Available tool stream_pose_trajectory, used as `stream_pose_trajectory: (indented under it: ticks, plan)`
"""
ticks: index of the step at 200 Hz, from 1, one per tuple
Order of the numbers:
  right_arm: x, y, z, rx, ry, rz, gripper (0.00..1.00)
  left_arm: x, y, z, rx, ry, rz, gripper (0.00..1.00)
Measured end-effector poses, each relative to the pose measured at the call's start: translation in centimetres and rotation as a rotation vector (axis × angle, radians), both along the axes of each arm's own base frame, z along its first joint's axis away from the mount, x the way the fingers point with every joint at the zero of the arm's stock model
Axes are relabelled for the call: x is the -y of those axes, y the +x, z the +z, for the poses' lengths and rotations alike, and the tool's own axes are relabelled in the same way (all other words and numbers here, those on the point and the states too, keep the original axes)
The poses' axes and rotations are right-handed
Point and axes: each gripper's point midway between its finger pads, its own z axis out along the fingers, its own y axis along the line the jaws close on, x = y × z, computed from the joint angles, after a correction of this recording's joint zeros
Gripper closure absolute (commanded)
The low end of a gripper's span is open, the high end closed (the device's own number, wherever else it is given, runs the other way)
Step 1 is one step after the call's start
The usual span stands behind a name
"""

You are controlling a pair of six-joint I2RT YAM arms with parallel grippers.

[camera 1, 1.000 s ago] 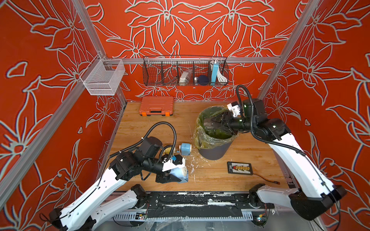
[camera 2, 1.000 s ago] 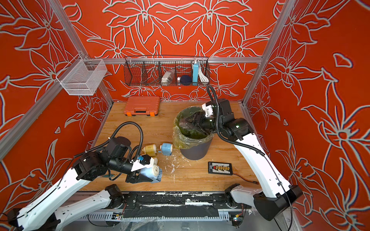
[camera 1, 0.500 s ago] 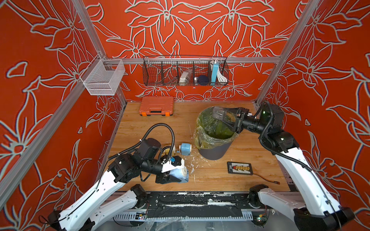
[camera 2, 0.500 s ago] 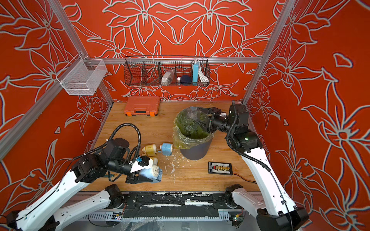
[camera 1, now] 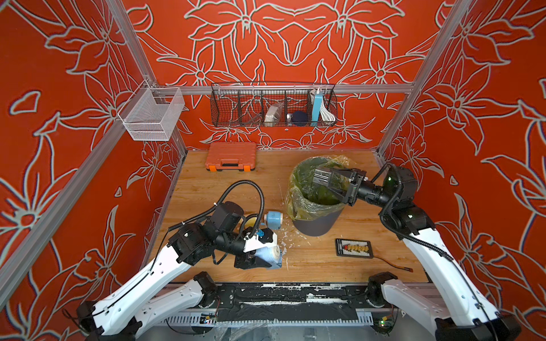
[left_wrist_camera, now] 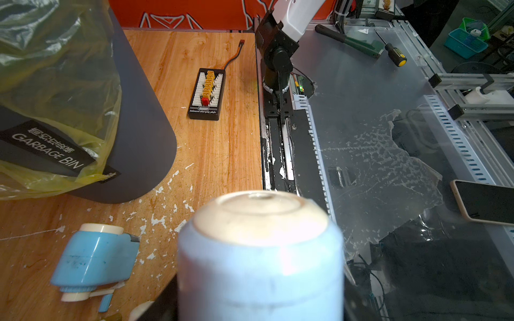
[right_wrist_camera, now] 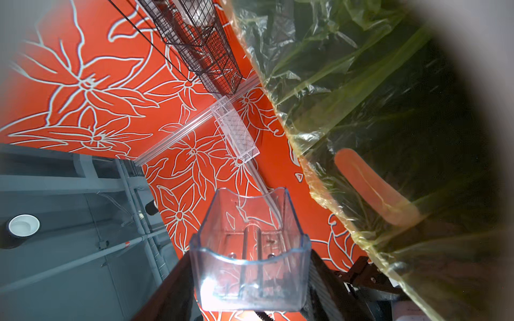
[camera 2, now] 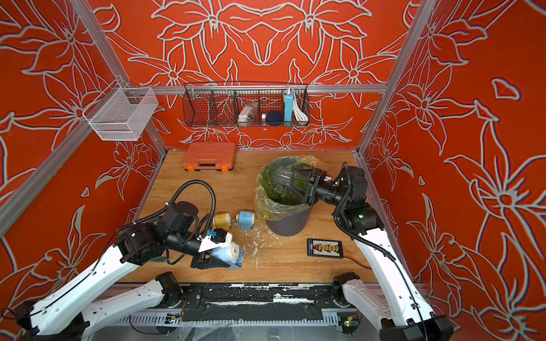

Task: Take out the pencil sharpener tray and clean the shavings
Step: Place the pencil sharpener at the center of the board, then close the container of the pencil sharpener.

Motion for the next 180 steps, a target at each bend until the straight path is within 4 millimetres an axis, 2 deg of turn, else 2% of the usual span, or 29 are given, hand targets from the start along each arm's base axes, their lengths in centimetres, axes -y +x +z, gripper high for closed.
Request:
stream_pose_trajectory:
  ticks: [28,42,60,78,97,120,137,180]
  plan:
    - [0.3,0.4,1.3,0.106,-0.006,0.01,1.0,0.0,0.0,0.2,0.007,-0.008,0.001,1.0]
    - [0.2,0.1,1.8,0.204,-0.087,0.037,1.0,0.0,-0.1,0.3,0.005,-0.01,0.003,1.0]
    - [0.3,-0.7,4.0,0.399,-0.214,0.074,1.0,0.0,0.0,0.5,0.01,-0.02,0.007,1.0]
    - [0.9,-2.8,6.0,0.689,-0.377,0.102,1.0,0.2,0.1,0.9,0.019,-0.037,0.01,1.0]
    - [1.9,-6.2,6.4,0.984,-0.547,0.104,1.0,0.5,0.3,1.5,0.024,-0.064,0.012,1.0]
    - [2.7,-10.7,4.6,1.285,-0.707,0.133,1.0,1.1,0.4,2.7,0.033,-0.119,0.012,1.0]
    - [2.4,-13.3,3.2,1.464,-0.763,0.195,1.0,1.5,0.4,3.9,0.036,-0.17,0.006,1.0]
    - [0.7,-15.0,-2.3,1.62,-0.817,0.434,1.0,2.1,0.1,5.4,0.006,-0.24,-0.012,1.0]
